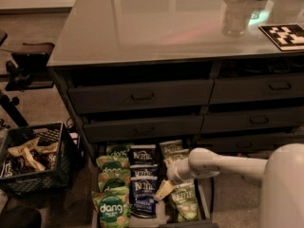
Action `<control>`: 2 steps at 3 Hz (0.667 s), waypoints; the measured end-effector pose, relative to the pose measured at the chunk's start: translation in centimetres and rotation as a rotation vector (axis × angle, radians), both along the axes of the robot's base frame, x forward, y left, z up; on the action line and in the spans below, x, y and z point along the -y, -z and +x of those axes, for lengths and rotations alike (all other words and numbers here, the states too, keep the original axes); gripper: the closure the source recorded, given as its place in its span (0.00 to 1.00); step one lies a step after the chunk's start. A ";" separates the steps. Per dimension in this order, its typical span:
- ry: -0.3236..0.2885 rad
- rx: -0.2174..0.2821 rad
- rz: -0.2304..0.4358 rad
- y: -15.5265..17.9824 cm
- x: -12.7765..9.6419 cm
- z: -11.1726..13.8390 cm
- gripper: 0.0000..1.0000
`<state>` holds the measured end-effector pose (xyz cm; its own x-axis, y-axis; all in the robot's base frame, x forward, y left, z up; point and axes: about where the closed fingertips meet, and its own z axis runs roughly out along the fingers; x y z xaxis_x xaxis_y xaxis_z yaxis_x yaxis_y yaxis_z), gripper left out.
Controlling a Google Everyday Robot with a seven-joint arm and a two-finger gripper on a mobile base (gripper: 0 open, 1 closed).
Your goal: Pick blue chip bag from bottom drawer and place on counter
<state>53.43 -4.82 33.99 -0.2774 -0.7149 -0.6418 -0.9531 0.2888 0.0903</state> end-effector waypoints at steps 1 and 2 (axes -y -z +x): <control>-0.004 -0.044 0.029 4.5 -1.4 -0.6 0.00; -0.007 -0.077 0.049 7.1 -2.3 -1.6 0.15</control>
Offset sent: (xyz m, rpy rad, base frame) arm -0.0250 0.0301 -0.1015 0.0714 0.1108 0.0045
